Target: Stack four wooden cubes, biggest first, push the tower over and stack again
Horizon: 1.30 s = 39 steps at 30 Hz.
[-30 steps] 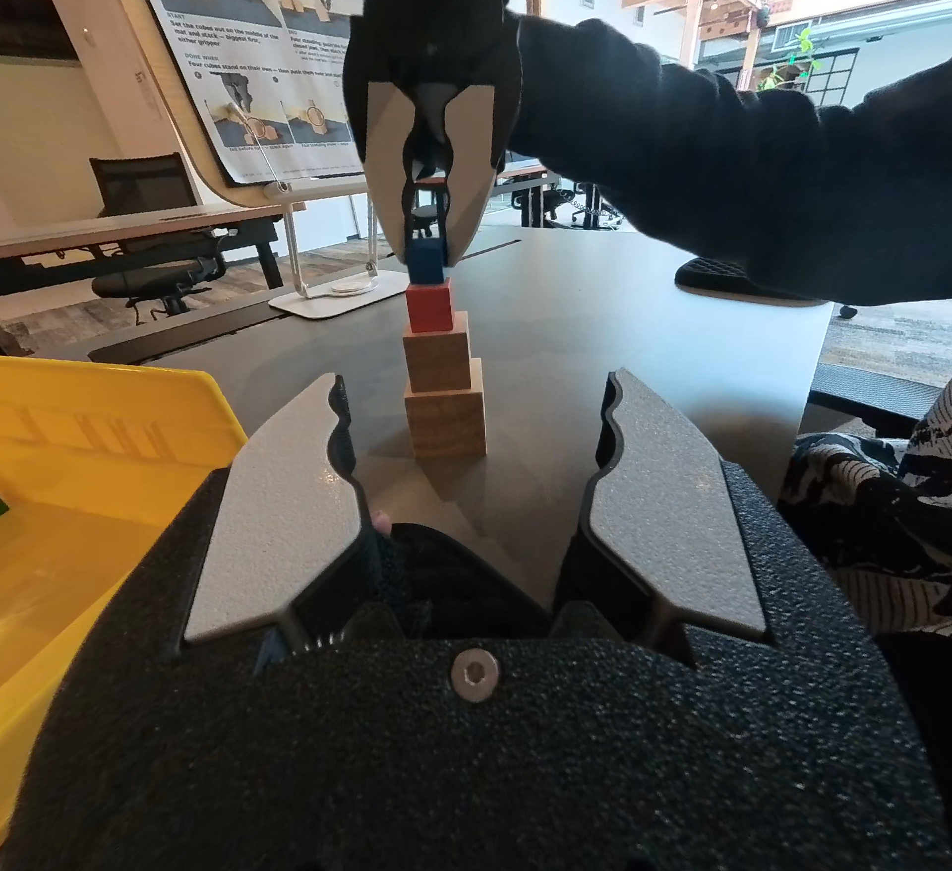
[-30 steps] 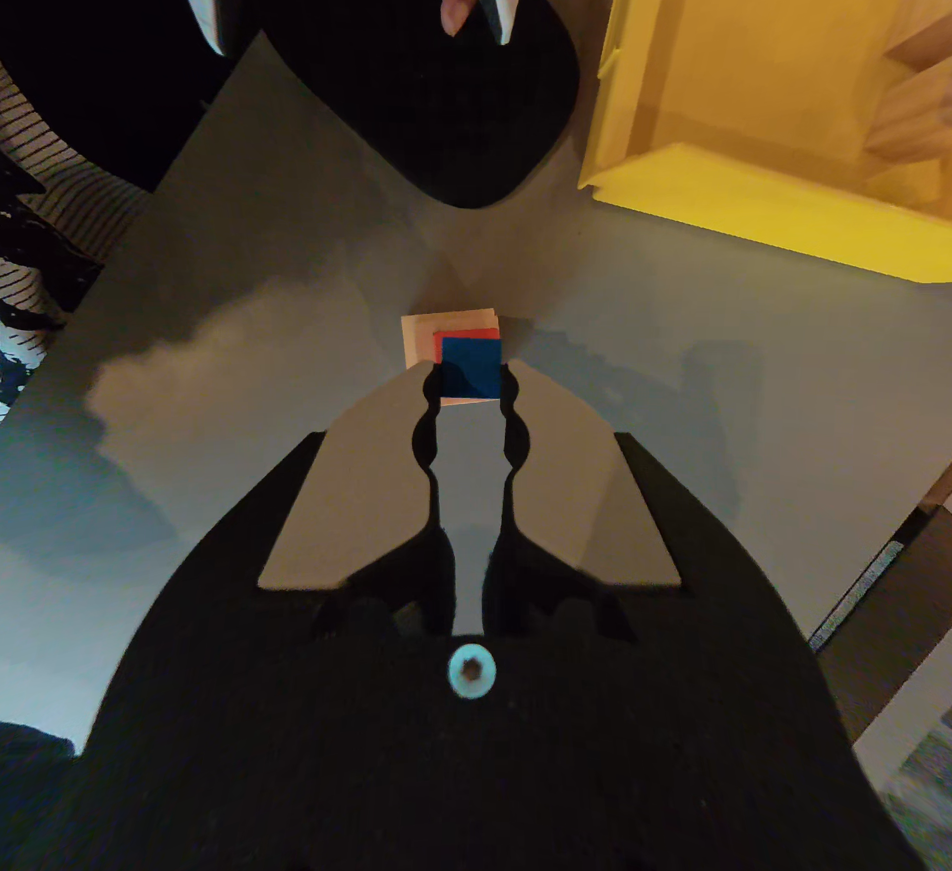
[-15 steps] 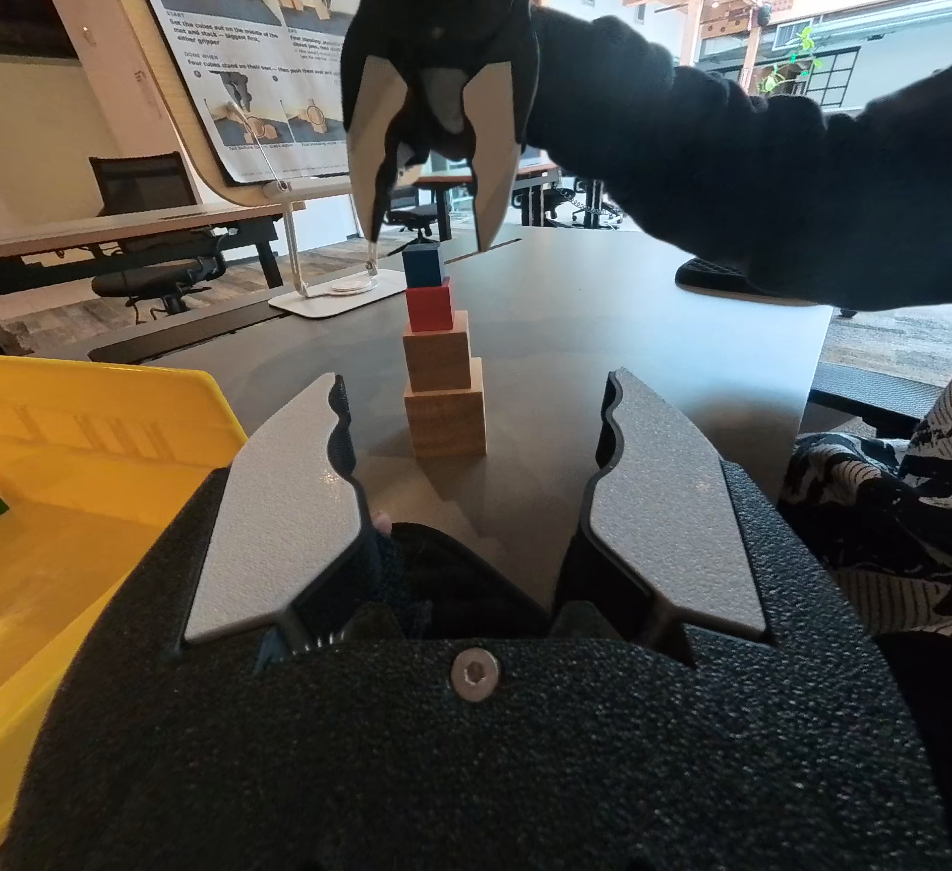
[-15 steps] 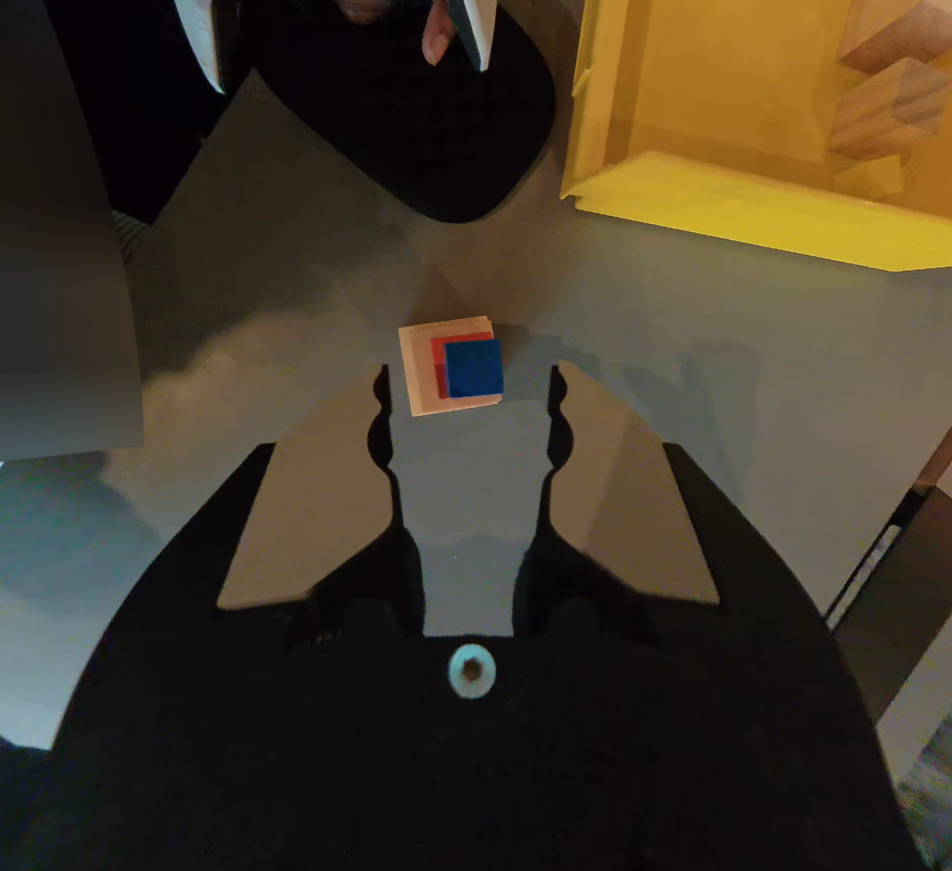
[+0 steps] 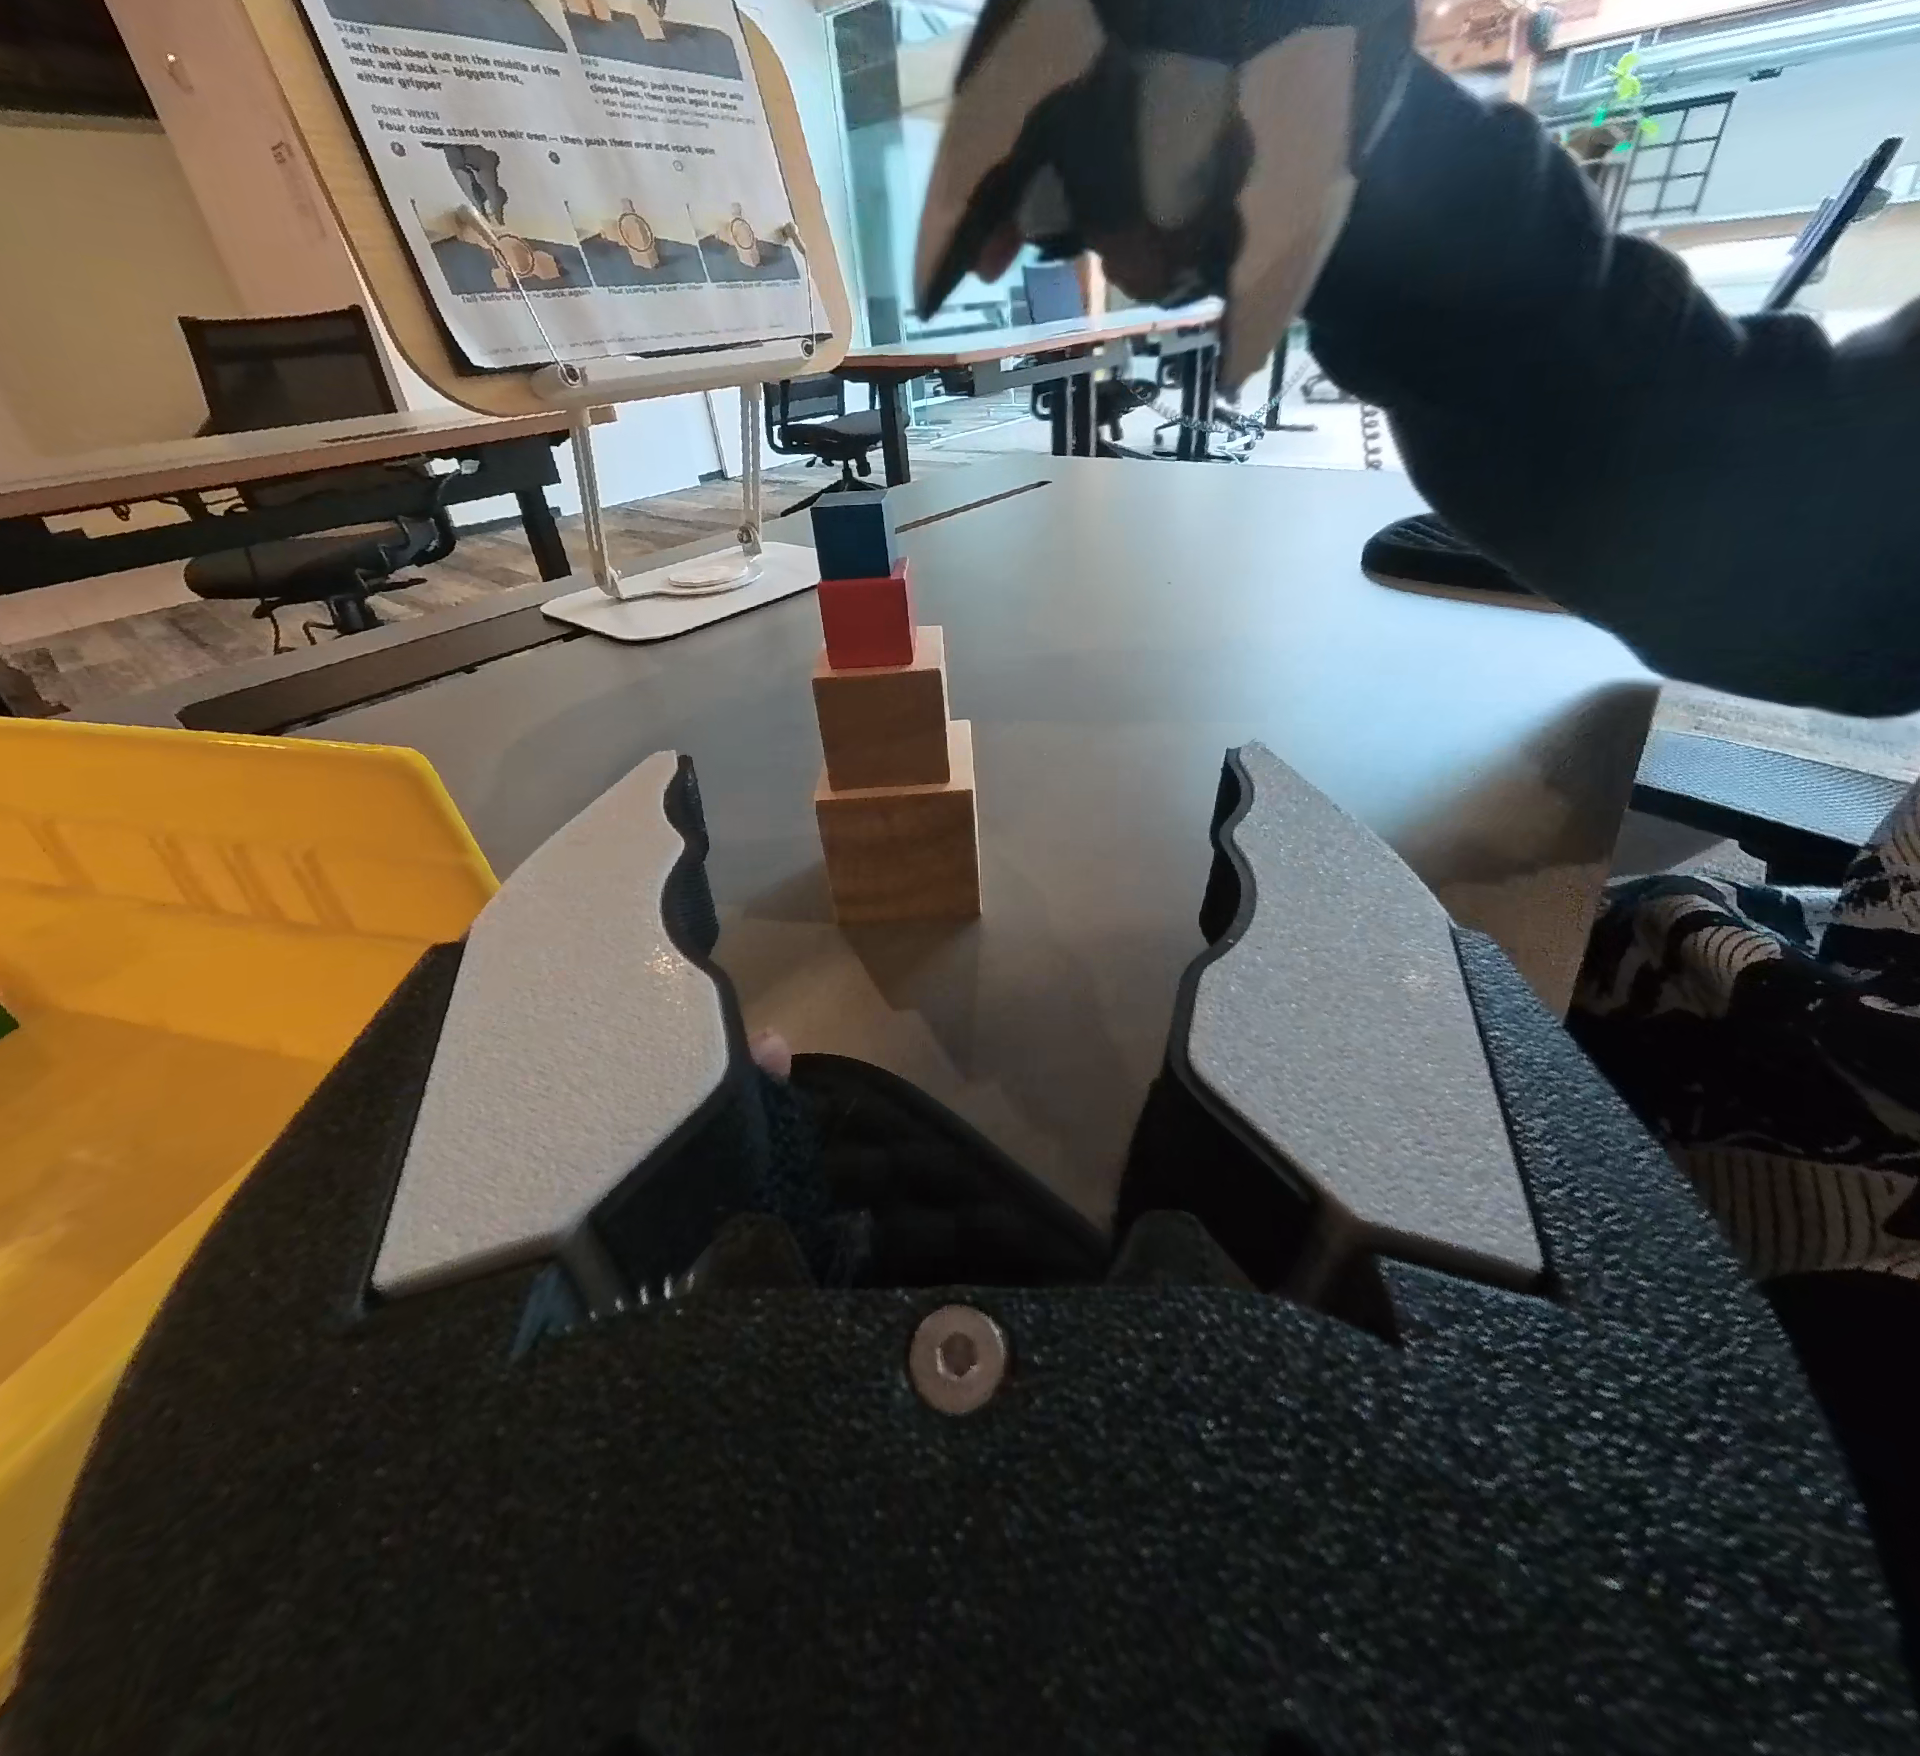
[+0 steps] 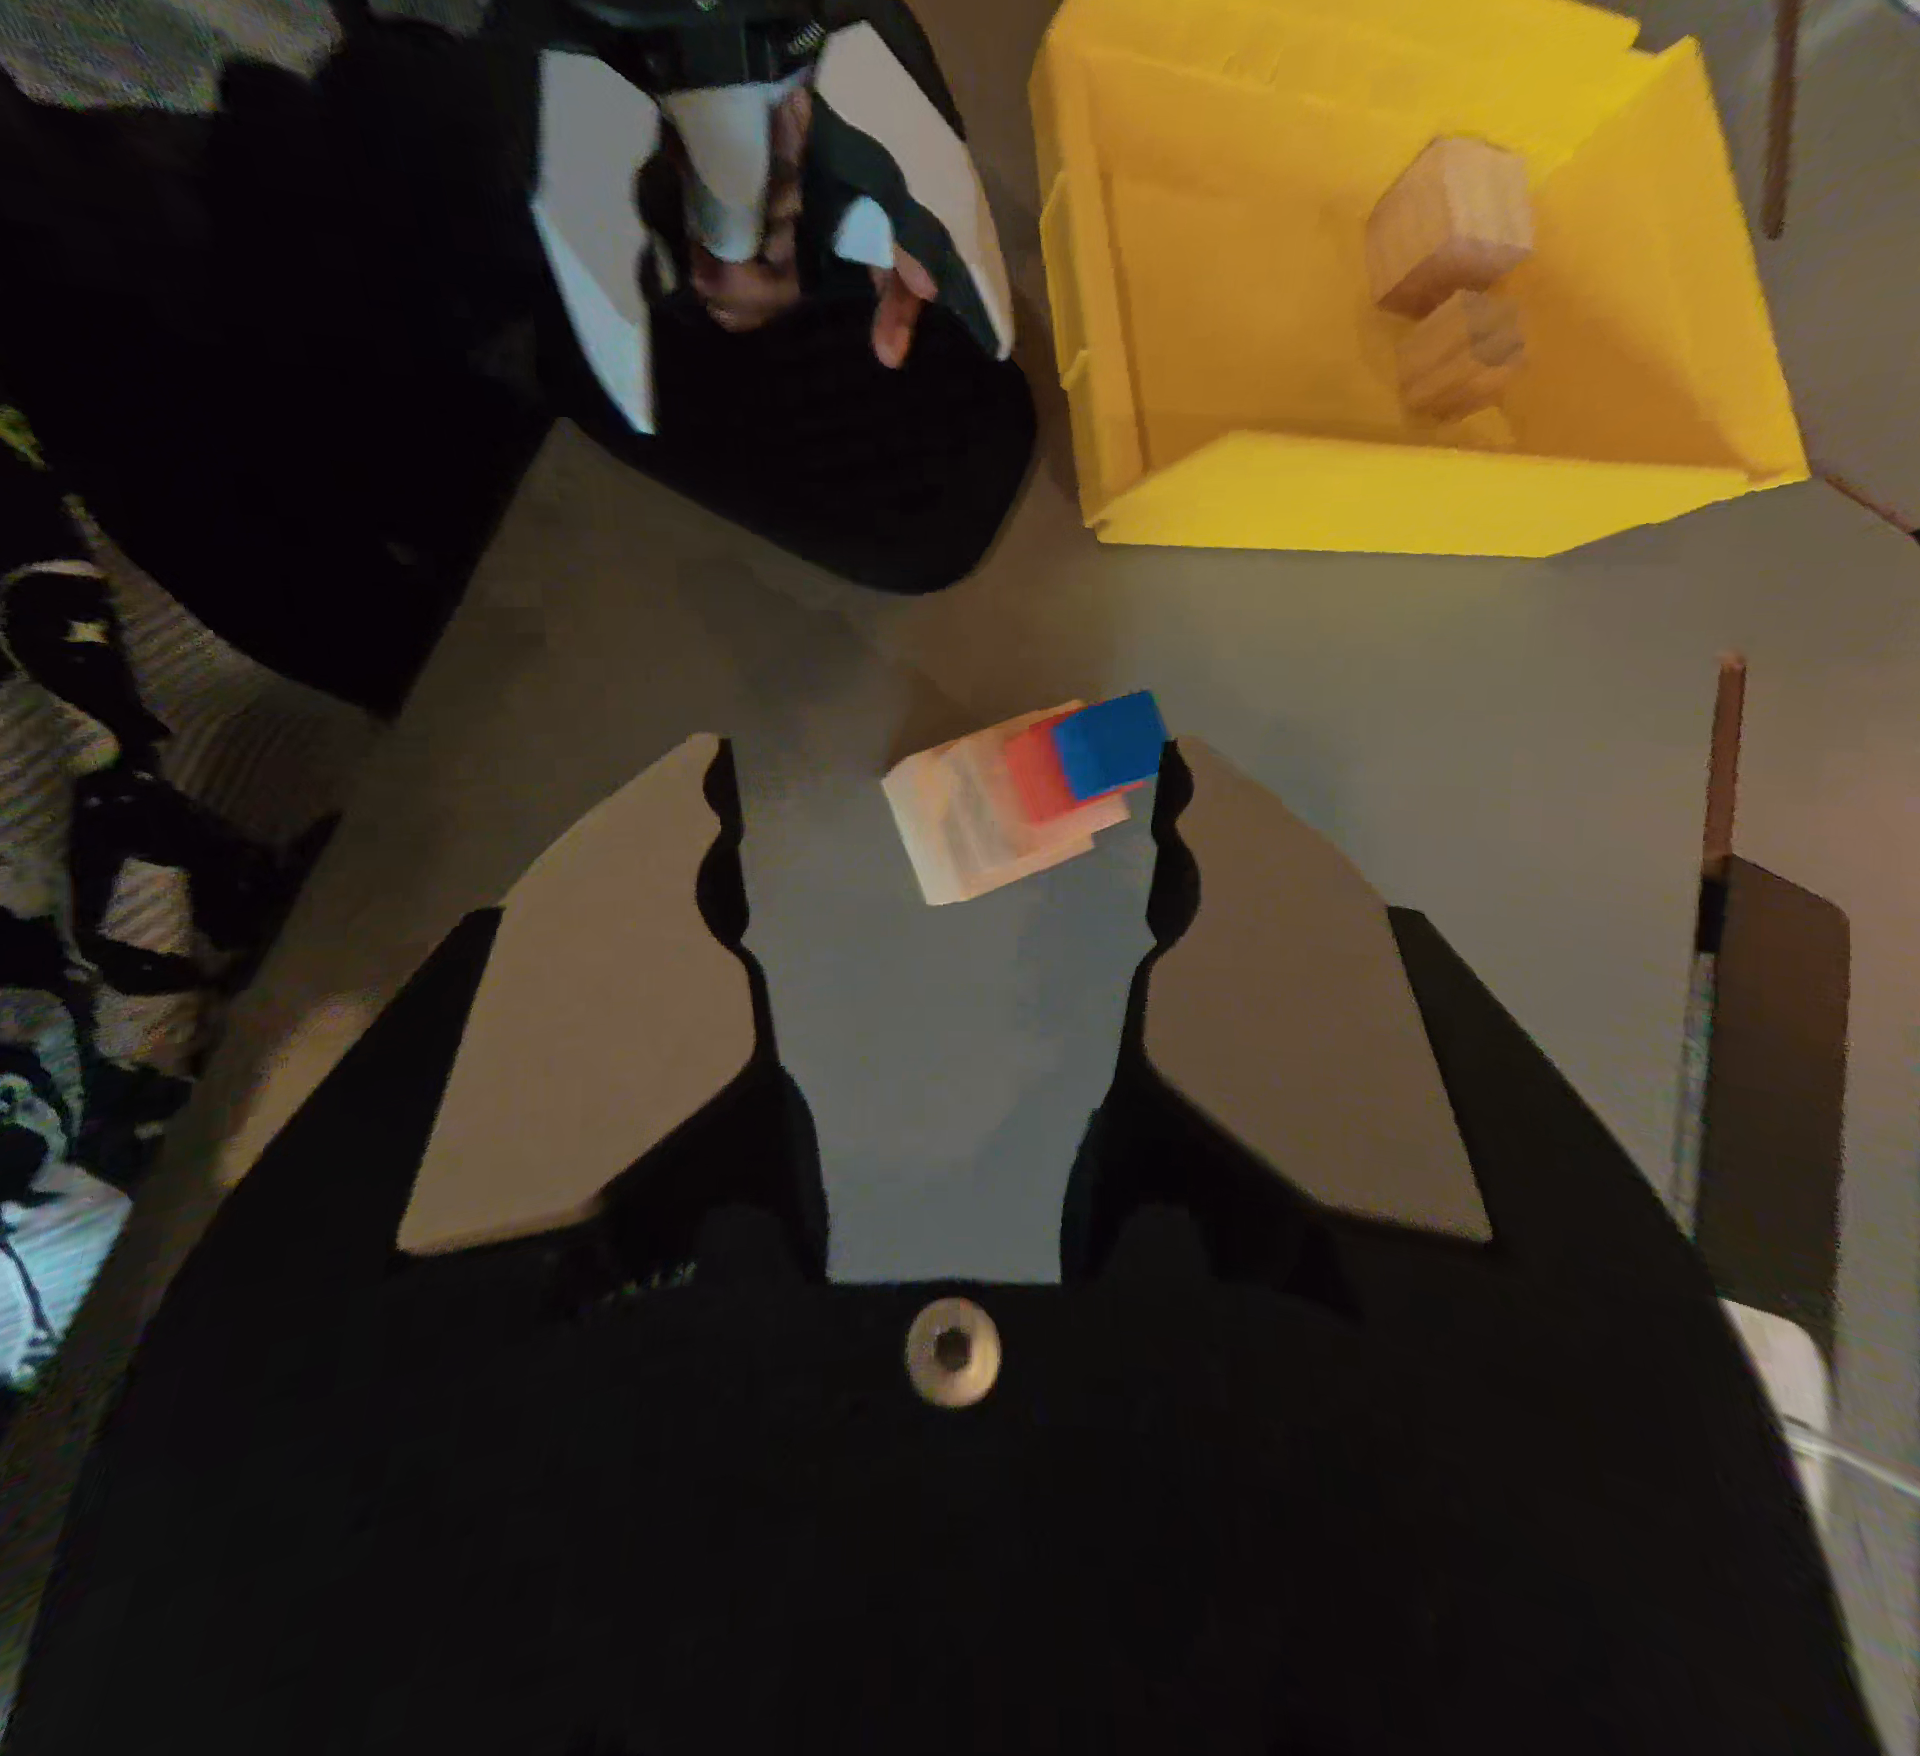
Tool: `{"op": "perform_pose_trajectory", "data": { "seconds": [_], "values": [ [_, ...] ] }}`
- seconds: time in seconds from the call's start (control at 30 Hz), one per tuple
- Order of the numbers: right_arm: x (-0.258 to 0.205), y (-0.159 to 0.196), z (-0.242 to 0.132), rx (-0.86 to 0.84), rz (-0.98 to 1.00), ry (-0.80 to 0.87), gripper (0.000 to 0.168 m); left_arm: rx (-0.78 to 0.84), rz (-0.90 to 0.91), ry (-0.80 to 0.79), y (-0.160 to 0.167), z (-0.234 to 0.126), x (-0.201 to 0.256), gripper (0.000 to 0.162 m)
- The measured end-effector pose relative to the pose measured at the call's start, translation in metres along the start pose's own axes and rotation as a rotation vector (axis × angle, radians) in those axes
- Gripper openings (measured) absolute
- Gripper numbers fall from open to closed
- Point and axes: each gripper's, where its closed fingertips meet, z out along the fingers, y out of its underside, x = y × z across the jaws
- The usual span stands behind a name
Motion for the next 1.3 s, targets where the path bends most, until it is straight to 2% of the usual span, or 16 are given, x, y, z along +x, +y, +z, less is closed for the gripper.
{"op": "perform_pose_trajectory", "data": {
  "seconds": [0.17, 0.3, 0.4, 0.6, 0.7, 0.87, 1.0, 1.17, 1.23, 1.27, 1.3],
  "values": [
    [-0.040, 0.011, -0.022, 0.230, 0.087, 0.048, 0.080, 0.000, 0.000, 0.002, 0.000, 0.000, 0.000, 0.091],
    [-0.061, 0.043, -0.050, 0.329, 0.176, 0.169, 0.090, 0.000, 0.000, 0.004, 0.000, 0.000, 0.000, 0.091],
    [-0.075, 0.070, -0.084, 0.412, 0.266, 0.257, 0.094, 0.001, -0.001, 0.005, 0.000, 0.000, 0.000, 0.091],
    [-0.100, 0.135, -0.171, 0.499, 0.386, 0.537, 0.092, -0.017, 0.012, 0.005, 0.003, 0.002, 0.002, 0.091],
    [-0.116, 0.164, -0.198, 0.522, 0.409, 0.634, 0.091, -0.024, 0.017, 0.002, 0.004, 0.003, 0.002, 0.091],
    [-0.141, 0.215, -0.207, 0.479, 0.456, 0.657, 0.104, -0.046, 0.024, 0.007, 0.007, 0.004, 0.003, 0.091],
    [-0.153, 0.234, -0.211, 0.554, 0.470, 0.633, 0.106, -0.069, 0.033, 0.007, 0.010, 0.006, 0.004, 0.091],
    [-0.158, 0.242, -0.207, 0.584, 0.481, 0.604, 0.129, -0.087, 0.020, 0.011, 0.011, 0.008, 0.003, 0.090],
    [-0.160, 0.242, -0.200, 0.553, 0.480, 0.571, 0.136, -0.091, 0.016, 0.028, 0.011, 0.008, 0.004, 0.084],
    [-0.160, 0.243, -0.198, 0.544, 0.484, 0.565, 0.136, -0.104, 0.019, 0.038, 0.011, 0.009, 0.005, 0.078],
    [-0.159, 0.244, -0.198, 0.541, 0.489, 0.566, 0.136, -0.128, 0.030, 0.042, 0.013, 0.010, 0.005, 0.064]
  ]
}}
